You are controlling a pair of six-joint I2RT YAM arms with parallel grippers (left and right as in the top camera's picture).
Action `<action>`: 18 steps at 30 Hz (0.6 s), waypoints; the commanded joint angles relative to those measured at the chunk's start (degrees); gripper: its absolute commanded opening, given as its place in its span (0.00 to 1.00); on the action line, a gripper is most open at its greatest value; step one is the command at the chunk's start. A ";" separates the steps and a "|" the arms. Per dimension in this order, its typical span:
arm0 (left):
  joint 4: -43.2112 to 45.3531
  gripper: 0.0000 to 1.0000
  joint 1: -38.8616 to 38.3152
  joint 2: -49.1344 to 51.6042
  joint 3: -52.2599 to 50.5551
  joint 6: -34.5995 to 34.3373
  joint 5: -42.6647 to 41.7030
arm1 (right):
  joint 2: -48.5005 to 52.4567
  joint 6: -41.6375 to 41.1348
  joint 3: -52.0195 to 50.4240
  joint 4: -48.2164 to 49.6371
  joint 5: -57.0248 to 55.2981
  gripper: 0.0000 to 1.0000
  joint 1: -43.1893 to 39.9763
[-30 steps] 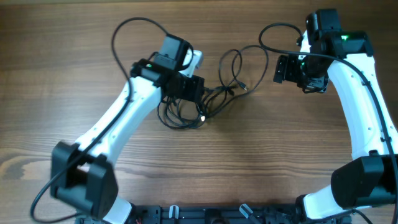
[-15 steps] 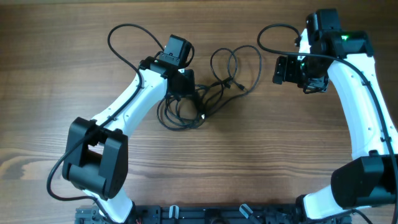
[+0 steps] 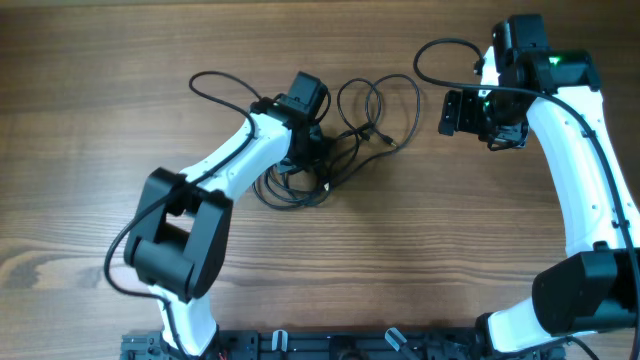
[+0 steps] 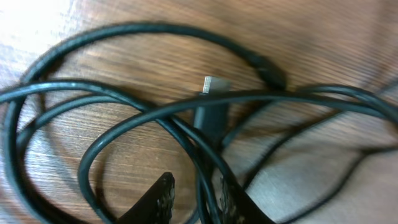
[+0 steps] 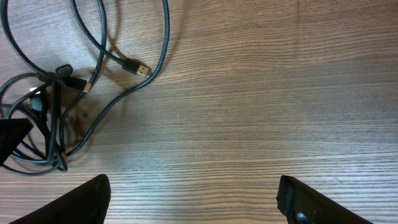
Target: Untangle cables
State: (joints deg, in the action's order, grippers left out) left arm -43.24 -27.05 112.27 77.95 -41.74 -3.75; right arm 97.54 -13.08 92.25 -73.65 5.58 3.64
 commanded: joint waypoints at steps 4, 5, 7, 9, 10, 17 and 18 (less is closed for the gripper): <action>2.82 0.28 0.13 4.76 -0.39 -6.95 4.28 | 0.72 1.09 0.98 -0.20 0.90 0.88 0.15; 3.28 0.27 0.15 5.03 -0.39 -6.93 4.33 | 0.72 1.09 0.98 -0.20 0.90 0.88 0.15; 4.11 0.24 0.15 5.18 -0.39 -6.91 4.39 | 0.72 1.07 0.98 -0.20 0.90 0.88 0.15; 5.11 0.18 0.15 5.18 -0.39 -6.71 4.98 | 0.72 1.07 0.98 -0.17 0.92 0.88 0.15; 5.55 0.13 0.15 5.18 -0.39 -6.69 5.20 | 0.72 1.09 0.98 -0.17 0.92 0.88 0.15; 5.31 0.04 0.20 0.24 1.86 2.38 6.86 | 0.72 2.47 0.98 1.64 12.44 0.82 0.48; 5.14 0.04 0.20 -2.01 2.25 2.64 6.88 | 0.72 3.56 0.98 2.49 15.69 0.81 0.94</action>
State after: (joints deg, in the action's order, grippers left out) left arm -37.65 -27.00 115.94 77.97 -44.64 1.37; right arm 97.54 -12.25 92.25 -72.82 11.64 3.66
